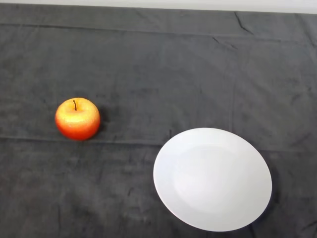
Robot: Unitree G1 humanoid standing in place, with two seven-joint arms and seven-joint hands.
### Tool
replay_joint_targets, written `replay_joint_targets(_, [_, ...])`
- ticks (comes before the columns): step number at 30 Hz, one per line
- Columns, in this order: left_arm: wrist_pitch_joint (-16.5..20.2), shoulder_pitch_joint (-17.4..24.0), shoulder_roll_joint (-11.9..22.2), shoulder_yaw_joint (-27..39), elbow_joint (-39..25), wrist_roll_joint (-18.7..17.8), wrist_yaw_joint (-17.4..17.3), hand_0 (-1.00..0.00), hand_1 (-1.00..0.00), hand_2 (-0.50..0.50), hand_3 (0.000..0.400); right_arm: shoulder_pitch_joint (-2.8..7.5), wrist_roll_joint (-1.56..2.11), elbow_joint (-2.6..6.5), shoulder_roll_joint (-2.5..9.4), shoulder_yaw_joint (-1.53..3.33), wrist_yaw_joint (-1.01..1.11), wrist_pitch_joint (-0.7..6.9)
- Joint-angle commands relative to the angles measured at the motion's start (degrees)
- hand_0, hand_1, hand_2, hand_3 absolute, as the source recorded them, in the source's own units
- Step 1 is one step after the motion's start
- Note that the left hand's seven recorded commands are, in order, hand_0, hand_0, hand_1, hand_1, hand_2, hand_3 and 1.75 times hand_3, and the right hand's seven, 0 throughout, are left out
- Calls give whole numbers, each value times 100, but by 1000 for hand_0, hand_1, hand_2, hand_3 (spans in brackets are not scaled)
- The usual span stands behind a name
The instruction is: Move the apple to the plate
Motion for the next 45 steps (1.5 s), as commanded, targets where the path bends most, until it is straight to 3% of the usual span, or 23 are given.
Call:
replay_joint_targets(1, [-33,81,-21,46,-299,140,55,0,0,0,0,107,29,67,-33,-38,-3,-35])
replay_joint_targets(15, [-40,-656,-183,-404,-544,570,24,0,0,0,0,112,31,59,-34,-38,-2,-32])
replay_joint_targets(28, [-140,-1077,-686,-1070,-666,1061,-835,0,0,0,0,123,34,39,-35,-40,0,-24])
replay_joint_targets(45, [38,-1396,-973,-1867,-530,1691,-2046,0,0,0,0,139,39,6,-36,-43,5,-10])
